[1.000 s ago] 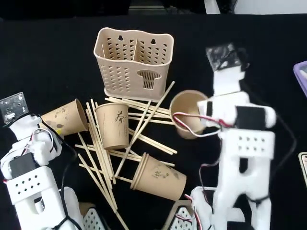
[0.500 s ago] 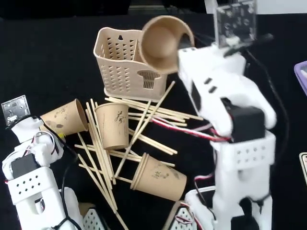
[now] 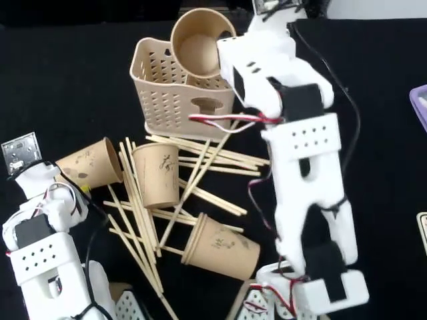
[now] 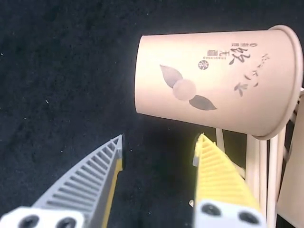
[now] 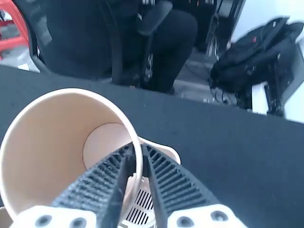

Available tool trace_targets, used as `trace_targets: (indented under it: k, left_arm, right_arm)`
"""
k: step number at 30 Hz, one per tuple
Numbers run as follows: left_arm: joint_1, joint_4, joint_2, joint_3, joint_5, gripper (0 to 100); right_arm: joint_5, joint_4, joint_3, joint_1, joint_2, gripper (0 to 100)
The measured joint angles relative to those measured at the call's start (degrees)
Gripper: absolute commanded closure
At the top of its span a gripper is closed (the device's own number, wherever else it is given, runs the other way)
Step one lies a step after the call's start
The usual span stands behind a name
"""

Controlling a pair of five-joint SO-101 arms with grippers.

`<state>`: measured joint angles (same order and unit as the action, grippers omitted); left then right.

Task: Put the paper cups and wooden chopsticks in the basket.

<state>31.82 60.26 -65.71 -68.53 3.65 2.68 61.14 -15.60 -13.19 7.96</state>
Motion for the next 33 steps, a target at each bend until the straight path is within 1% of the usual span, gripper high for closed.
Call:
trace_targets:
  k: [5, 15, 17, 21, 23, 29, 33]
  left_arm:
    - [0.0, 0.0, 0.0, 0.0, 0.0, 76]
    - [0.0, 0.0, 0.0, 0.0, 0.0, 76]
    - [0.0, 0.0, 0.0, 0.0, 0.0, 76]
    - [0.0, 0.0, 0.0, 0.0, 0.0, 76]
    - [0.0, 0.0, 0.0, 0.0, 0.0, 76]
    - [0.0, 0.0, 0.0, 0.0, 0.0, 76]
    - [0.0, 0.0, 0.0, 0.0, 0.0, 76]
  right_arm:
    - [0.0, 5.4, -4.1, 0.4, -2.4, 98.8]
    - [0.0, 5.8, -4.7, 2.5, -2.8, 98.2]
    - [0.0, 5.8, -3.9, 2.5, -2.8, 95.2]
    - [0.0, 5.8, -1.1, 2.5, -2.9, 80.8]
    - [0.0, 5.8, -0.1, 2.5, -2.9, 77.0]
    - [0.0, 5.8, -0.1, 2.5, -2.6, 76.6]
    - [-0.1, 10.1, -0.1, 2.5, 1.5, 76.6]
